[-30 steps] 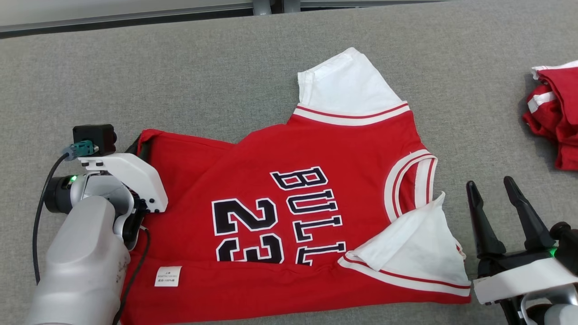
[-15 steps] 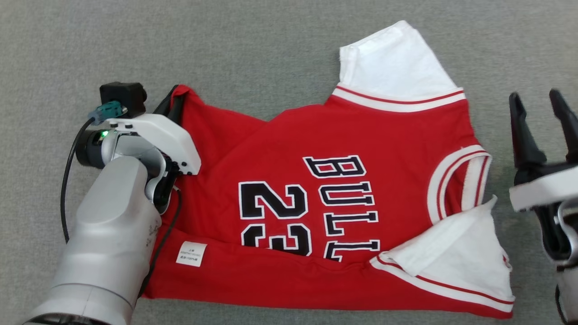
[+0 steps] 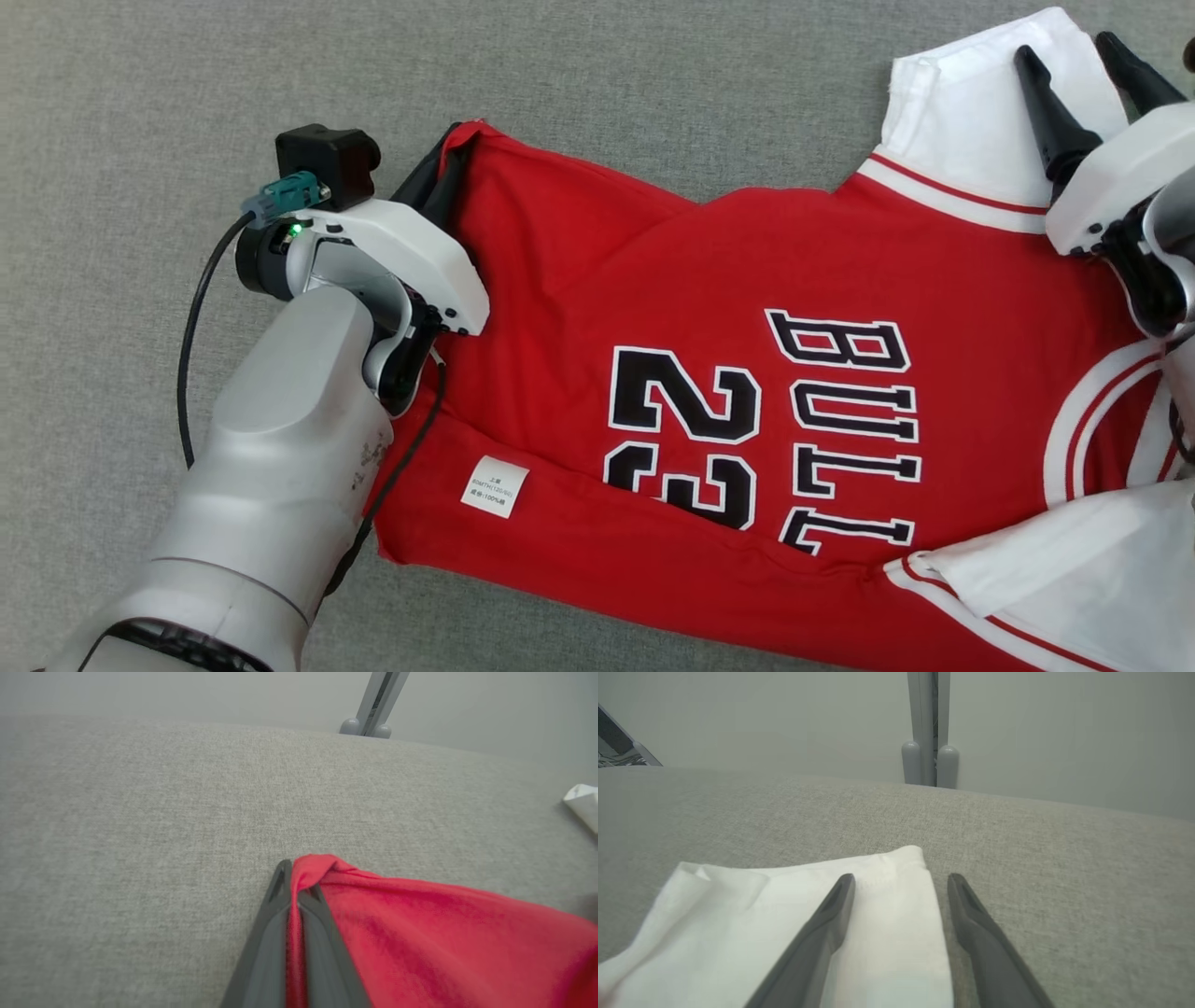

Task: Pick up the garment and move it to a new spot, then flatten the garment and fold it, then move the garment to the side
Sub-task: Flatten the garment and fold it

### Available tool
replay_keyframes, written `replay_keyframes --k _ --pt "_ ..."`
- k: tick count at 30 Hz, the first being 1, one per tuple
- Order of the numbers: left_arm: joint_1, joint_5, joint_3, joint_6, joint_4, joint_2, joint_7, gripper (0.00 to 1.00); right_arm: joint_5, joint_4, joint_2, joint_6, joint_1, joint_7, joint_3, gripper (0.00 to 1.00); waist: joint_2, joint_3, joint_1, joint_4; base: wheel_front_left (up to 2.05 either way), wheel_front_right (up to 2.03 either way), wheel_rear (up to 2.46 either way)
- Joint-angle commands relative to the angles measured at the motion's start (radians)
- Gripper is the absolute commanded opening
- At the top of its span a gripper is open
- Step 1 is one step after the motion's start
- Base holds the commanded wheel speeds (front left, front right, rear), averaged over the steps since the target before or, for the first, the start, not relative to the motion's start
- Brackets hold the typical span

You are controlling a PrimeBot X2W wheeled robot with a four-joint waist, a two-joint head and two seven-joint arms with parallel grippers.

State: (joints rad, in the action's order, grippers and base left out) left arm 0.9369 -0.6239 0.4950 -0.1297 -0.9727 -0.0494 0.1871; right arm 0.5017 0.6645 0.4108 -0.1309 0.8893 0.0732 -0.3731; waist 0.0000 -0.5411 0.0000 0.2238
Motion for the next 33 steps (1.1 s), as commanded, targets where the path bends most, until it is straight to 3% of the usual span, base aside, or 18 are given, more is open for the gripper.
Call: replay_keyframes --k 1,5,6,7,11,18,27,33 --pt "-0.001 -0.024 0.026 0.001 0.000 -0.003 0.003 0.00 0.018 0.046 0.008 0.000 0.037 0.018 -0.014 1.00 0.0000 -0.001 0.0000 0.010 0.00 0.00 0.00" --pt "0.010 -0.073 0.082 0.016 0.001 -0.003 0.016 0.00 0.051 0.144 -0.003 0.000 0.097 0.090 -0.075 1.00 0.0000 0.004 0.0000 0.015 0.00 0.00 0.00" --pt "0.012 -0.084 0.092 0.020 -0.002 -0.003 0.020 0.00 0.059 0.155 -0.002 0.000 0.109 0.096 -0.089 0.25 0.0000 0.006 0.0000 0.014 0.00 0.00 0.00" --pt "0.012 -0.094 0.101 0.023 -0.005 -0.003 0.024 0.00 0.070 0.163 -0.001 0.000 0.120 0.101 -0.101 0.00 0.0000 0.009 0.0000 0.013 0.00 0.00 0.00" --pt "0.014 -0.121 0.110 0.038 -0.028 -0.004 0.044 0.00 0.104 0.150 0.008 0.000 0.135 0.040 -0.136 0.00 0.0000 0.027 0.0000 -0.004 0.00 0.00 0.00" --pt "-0.042 -0.138 0.048 0.056 -0.023 -0.037 0.077 0.00 0.168 0.062 0.003 0.000 0.023 -0.184 -0.149 0.00 0.0000 0.101 0.0000 -0.069 0.00 0.00 0.00" --pt "-0.243 -0.084 -0.065 0.114 0.224 -0.118 0.078 0.00 0.205 -0.121 0.045 0.000 -0.238 -0.308 -0.111 0.00 0.0000 0.209 0.0000 -0.124 0.00 0.00 0.00" --pt "-0.428 -0.103 -0.087 0.143 0.392 -0.158 0.072 0.00 0.209 -0.269 0.012 0.000 -0.469 -0.323 -0.045 0.00 0.0000 0.285 0.0000 -0.151 0.00 0.00 0.00"
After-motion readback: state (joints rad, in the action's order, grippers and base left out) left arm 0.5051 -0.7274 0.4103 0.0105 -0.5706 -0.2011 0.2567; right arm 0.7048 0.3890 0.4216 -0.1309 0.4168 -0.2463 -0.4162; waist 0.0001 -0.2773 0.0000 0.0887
